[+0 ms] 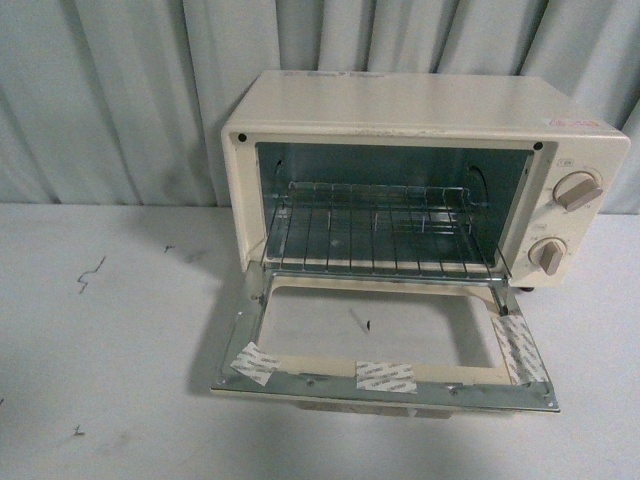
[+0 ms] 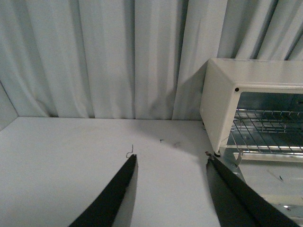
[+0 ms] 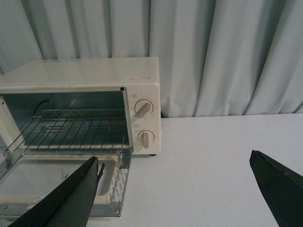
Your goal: Open oven
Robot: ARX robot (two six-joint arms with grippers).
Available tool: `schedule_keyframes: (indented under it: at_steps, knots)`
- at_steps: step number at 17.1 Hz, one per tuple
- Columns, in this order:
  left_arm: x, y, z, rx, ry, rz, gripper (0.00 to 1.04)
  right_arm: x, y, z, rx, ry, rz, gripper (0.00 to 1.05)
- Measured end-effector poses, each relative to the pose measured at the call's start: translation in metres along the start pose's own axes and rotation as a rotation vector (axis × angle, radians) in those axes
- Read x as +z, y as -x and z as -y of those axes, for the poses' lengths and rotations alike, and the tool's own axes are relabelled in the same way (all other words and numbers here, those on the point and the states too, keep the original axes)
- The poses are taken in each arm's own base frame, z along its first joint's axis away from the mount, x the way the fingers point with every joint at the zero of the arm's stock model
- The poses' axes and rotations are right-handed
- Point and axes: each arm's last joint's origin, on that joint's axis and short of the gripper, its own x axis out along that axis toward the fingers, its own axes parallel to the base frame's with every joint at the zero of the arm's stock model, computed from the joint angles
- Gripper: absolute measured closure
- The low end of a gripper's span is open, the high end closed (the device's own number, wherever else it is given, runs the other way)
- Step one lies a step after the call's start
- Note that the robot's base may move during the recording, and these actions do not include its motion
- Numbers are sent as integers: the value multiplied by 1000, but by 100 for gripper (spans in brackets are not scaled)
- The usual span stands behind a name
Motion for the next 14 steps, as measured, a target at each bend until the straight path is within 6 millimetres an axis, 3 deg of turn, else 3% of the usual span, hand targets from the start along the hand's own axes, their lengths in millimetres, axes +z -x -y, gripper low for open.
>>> schedule_keyframes:
  at_steps: [5, 14]
  knots:
    - [0, 0, 0, 0, -2, 0, 5, 0, 0, 0, 0, 0, 0, 6]
    - [0, 0, 0, 0, -2, 0, 7, 0, 0, 0, 0, 0, 0, 6]
